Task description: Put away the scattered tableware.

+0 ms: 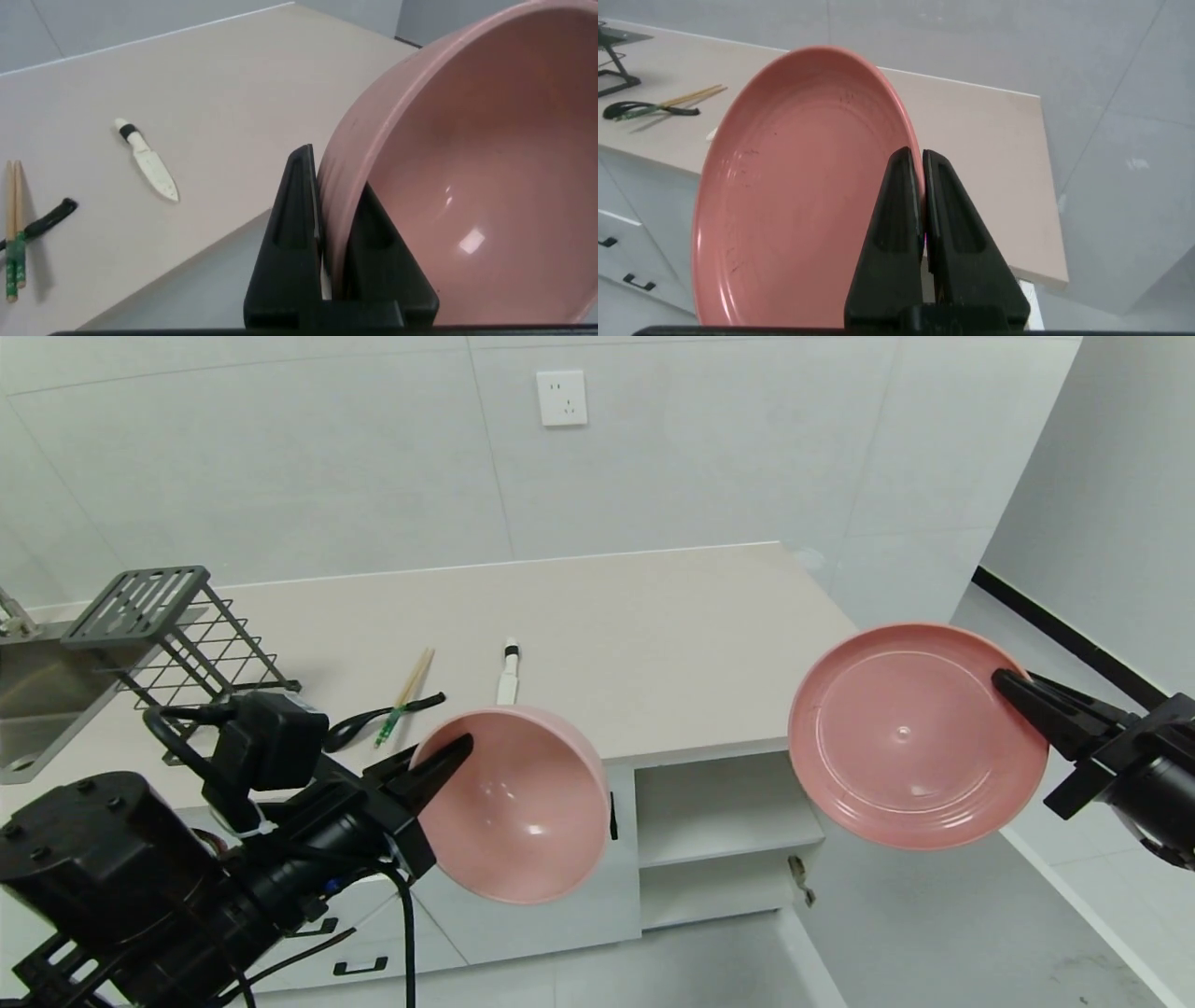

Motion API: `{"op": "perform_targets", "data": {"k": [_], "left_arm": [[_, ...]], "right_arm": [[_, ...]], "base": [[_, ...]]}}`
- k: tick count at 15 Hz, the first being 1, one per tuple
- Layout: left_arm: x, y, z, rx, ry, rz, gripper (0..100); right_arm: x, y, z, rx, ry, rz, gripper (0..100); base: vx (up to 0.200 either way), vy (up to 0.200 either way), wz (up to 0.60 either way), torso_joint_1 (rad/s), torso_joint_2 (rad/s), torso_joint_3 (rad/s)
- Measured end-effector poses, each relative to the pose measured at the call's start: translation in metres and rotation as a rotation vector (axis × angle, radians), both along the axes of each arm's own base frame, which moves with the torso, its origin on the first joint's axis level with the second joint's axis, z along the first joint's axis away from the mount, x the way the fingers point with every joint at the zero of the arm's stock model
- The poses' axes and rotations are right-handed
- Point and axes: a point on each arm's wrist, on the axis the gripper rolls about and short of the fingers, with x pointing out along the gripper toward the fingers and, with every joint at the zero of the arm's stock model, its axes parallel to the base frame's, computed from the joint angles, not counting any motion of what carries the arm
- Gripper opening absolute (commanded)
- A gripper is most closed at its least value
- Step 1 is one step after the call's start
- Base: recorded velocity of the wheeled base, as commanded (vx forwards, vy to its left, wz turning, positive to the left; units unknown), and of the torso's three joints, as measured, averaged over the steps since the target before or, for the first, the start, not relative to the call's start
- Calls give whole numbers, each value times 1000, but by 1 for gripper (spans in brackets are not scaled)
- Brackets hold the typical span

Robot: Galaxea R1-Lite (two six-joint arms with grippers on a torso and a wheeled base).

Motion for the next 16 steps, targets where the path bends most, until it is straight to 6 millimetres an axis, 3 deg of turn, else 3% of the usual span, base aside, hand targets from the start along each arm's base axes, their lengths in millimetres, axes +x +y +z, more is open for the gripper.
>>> {"op": "perform_targets", "data": {"k": [16], "left_arm": [[2,-1,-7,13,29,-1,0]], "right_arm": [[1,1,-5,-5,22,4,0]], "base": [[0,13,0,-3,9,3]]}}
